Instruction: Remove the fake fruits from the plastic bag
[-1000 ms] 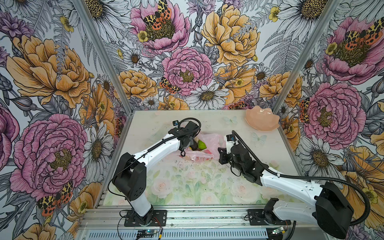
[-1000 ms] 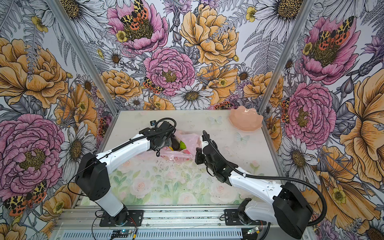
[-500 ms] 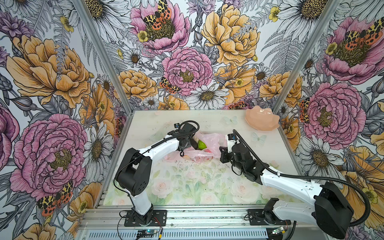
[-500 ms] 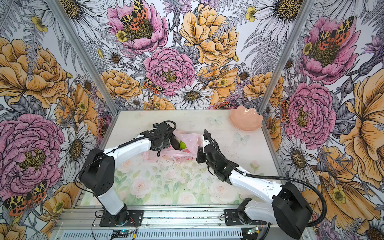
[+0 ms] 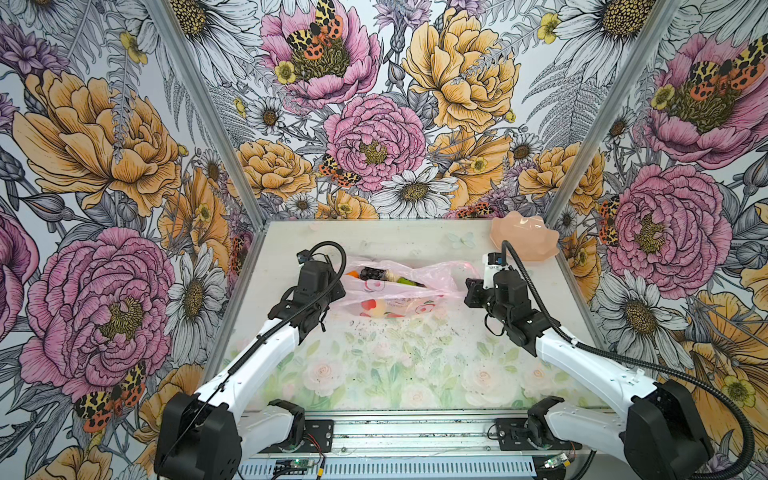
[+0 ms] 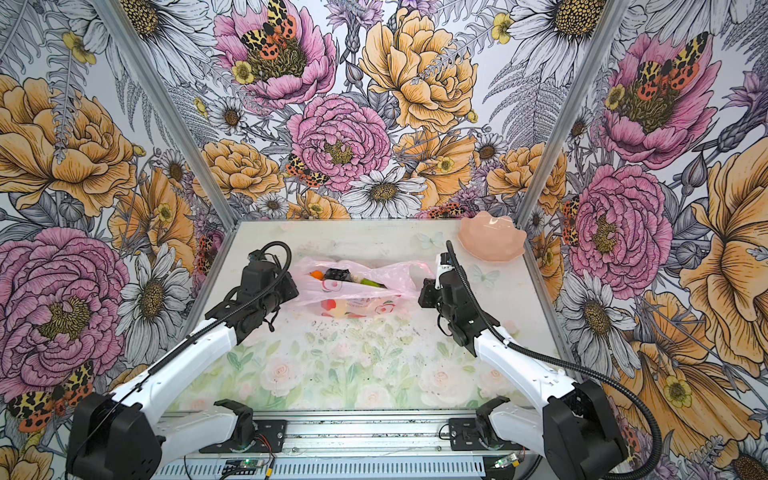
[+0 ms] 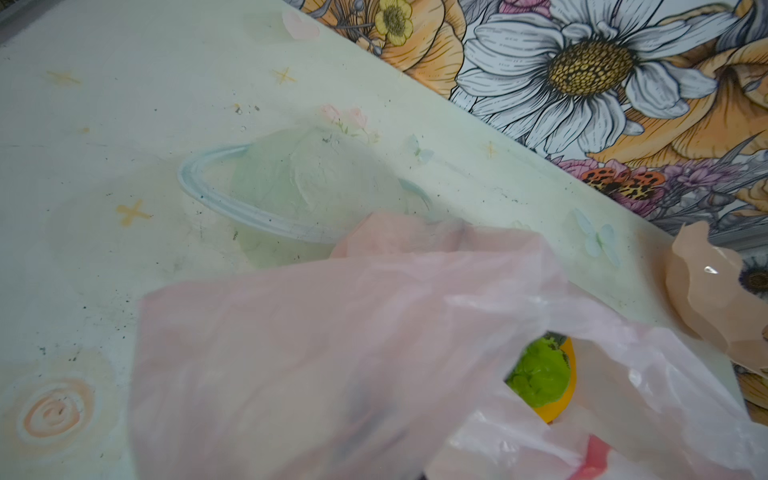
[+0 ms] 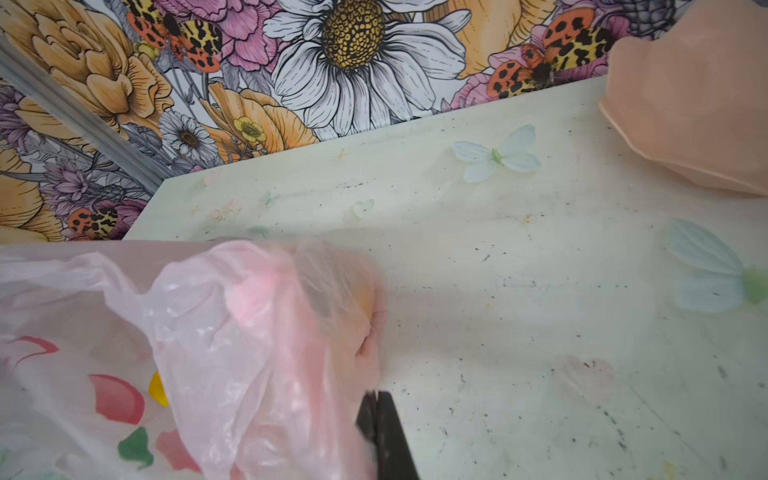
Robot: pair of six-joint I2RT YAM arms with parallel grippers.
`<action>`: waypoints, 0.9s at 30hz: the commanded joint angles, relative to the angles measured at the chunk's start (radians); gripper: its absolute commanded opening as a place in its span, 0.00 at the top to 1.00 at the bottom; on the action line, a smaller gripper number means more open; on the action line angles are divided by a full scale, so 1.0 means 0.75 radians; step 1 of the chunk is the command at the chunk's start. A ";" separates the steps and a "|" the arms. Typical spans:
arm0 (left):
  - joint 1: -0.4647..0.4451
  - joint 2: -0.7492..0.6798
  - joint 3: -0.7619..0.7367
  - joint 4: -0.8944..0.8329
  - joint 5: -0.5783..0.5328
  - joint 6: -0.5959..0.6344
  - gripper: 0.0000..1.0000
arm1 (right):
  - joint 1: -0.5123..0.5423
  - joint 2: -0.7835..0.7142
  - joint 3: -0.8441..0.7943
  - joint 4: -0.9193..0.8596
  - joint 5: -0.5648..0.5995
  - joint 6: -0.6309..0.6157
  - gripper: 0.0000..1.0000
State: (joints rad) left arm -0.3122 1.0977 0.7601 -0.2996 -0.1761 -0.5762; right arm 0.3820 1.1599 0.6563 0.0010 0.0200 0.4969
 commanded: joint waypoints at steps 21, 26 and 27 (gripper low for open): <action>-0.185 0.017 -0.125 0.217 0.060 0.185 1.00 | 0.361 -0.191 0.529 -0.806 0.587 -0.324 0.14; -0.191 -0.003 -0.158 0.221 0.047 0.173 1.00 | 0.610 -0.011 0.685 -0.811 0.499 -0.350 0.20; -0.191 -0.006 -0.161 0.223 0.045 0.173 1.00 | 0.663 0.054 0.719 -0.809 0.493 -0.351 0.22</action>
State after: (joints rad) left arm -0.4515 1.1076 0.6590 -0.1520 -0.1104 -0.4633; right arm 0.8070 1.1061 1.1519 -0.5442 0.3782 0.2657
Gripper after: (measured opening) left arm 0.047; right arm 0.790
